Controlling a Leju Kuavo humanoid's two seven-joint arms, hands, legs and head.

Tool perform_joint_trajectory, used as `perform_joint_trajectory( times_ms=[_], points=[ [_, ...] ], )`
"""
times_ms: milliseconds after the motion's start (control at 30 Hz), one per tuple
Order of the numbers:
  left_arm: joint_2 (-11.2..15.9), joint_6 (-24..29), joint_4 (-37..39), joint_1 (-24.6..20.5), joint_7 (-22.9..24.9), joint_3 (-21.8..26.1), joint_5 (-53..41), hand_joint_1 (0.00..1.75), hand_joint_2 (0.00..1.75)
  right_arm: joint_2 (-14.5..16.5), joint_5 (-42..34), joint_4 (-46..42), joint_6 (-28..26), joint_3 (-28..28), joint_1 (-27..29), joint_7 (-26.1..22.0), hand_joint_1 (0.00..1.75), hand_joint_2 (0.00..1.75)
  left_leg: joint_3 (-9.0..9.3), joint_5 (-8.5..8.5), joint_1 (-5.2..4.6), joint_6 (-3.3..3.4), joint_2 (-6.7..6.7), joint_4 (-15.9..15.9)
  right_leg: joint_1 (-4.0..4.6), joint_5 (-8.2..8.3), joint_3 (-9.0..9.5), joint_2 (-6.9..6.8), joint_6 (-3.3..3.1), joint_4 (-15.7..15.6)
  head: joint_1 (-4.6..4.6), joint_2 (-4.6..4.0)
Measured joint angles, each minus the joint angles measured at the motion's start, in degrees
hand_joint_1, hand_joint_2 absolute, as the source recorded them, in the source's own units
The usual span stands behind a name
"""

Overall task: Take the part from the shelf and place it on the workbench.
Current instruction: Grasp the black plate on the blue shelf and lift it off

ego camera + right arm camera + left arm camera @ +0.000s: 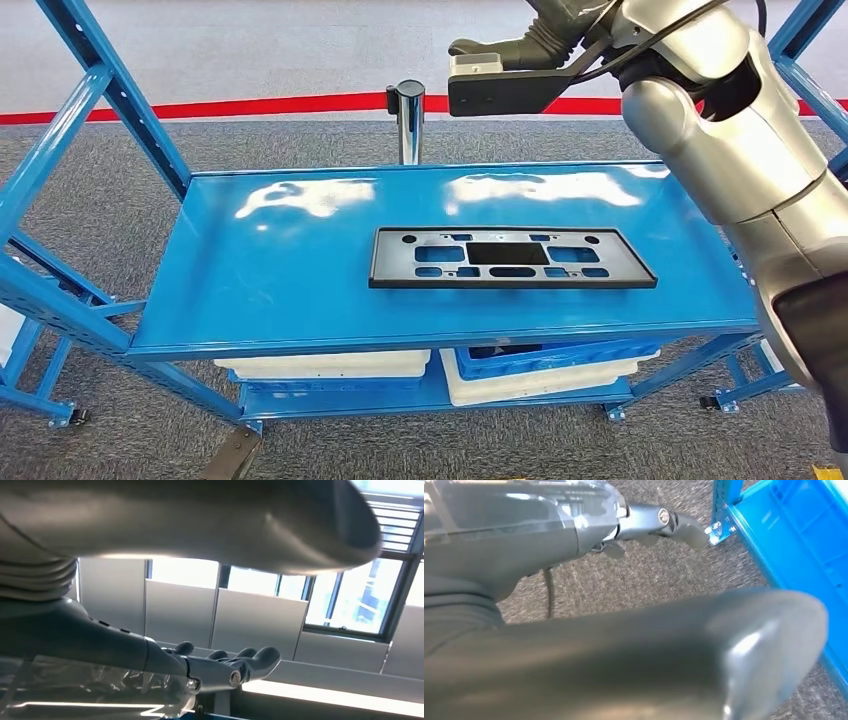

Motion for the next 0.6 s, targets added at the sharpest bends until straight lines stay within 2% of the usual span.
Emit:
perform_joint_trajectory(
  times_ms=[100,233,367,600],
  points=[
    [-0.12,-0.03,0.0,0.06,-0.27,-0.04,-0.56,0.0,0.0,-1.17,-0.42,-0.72,0.12,0.0,1.31,-0.59,0.0,0.0,0.06,-0.24,0.0,0.28,-0.11,0.0,0.03,-0.05,0.31,-0.15,0.09,-0.48,0.04,0.0],
    [-0.27,-0.04,0.0,0.08,-0.49,-0.09,-1.24,0.0,0.0,-3.55,-0.44,-2.22,0.0,0.05,5.71,-2.19,0.0,0.0,0.2,-0.42,-0.03,0.49,-0.09,0.01,0.02,-0.11,0.6,-0.15,0.84,-0.79,0.05,0.0],
    [-0.37,-0.04,0.0,0.15,-0.57,-0.14,-1.77,0.0,0.0,-5.64,0.35,-3.85,-1.56,0.21,12.07,-3.87,0.0,0.0,0.39,-0.46,-0.01,0.55,-0.08,0.0,0.03,-0.16,0.73,-0.15,1.27,-0.81,0.05,0.0],
    [-0.67,-0.04,0.0,0.22,-0.67,-0.37,-2.43,0.0,0.0,-7.25,1.89,-4.51,-7.02,-0.21,26.36,-6.54,0.0,0.0,0.72,-0.5,0.11,0.5,-0.08,-0.15,0.18,-0.23,0.98,-0.15,1.34,-0.8,0.04,0.0]
  ],
)
